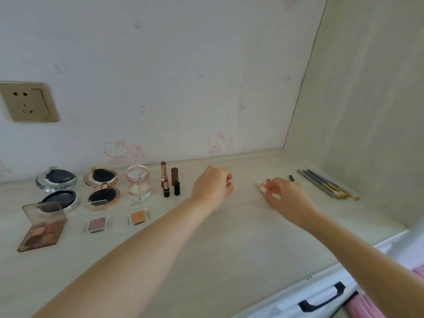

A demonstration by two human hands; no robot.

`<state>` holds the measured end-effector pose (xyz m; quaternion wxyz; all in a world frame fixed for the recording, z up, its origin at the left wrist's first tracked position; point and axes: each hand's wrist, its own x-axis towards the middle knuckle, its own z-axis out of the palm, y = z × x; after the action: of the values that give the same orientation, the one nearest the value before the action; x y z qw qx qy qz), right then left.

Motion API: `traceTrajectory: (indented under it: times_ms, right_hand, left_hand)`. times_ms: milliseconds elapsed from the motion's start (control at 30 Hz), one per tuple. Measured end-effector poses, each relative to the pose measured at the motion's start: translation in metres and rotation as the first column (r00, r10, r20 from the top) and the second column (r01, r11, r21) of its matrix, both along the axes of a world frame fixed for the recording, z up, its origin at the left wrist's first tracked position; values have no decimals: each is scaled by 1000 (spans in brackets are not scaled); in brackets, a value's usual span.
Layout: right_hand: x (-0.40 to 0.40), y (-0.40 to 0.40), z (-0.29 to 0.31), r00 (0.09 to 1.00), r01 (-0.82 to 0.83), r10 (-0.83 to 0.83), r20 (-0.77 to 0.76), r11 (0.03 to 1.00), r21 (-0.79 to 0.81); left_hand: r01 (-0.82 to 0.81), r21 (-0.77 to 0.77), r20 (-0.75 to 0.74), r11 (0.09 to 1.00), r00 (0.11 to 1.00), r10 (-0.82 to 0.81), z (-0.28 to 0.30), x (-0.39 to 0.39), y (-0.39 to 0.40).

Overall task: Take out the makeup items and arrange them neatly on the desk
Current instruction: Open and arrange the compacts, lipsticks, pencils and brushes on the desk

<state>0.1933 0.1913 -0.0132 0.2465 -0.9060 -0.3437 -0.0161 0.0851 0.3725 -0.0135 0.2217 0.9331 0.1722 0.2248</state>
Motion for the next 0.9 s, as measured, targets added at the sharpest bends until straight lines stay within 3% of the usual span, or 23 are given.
traceTrajectory:
  times_ms: [200,400,567,700,800,900]
  right_hand:
    - [14,-14,-2,994,105,-104,14,990,-91]
    - [16,-10,-9,993,104,-98,62,989,-103]
    - [16,-6,-17,982,172,-163,95,980,-97]
    - [16,-3,-20,984,125,-101,145,979,-163]
    - [18,-3,-22,984,155,-140,111,977,-146]
    - [15,-2,-24,977,191,-175,122,973,-131]
  left_hand:
    - [61,35,-161,998,985,-54,-16,45,-25]
    - [155,76,-232,985,964,-134,-25,75,-36]
    - [157,-112,-277,981,943,-183,-31,92,-39]
    - [140,-138,-280,981,944,-174,-37,99,-40]
    - [116,-168,-241,979,958,-155,-37,100,-41]
    - [117,-307,-132,944,978,-164,-33,96,-41]
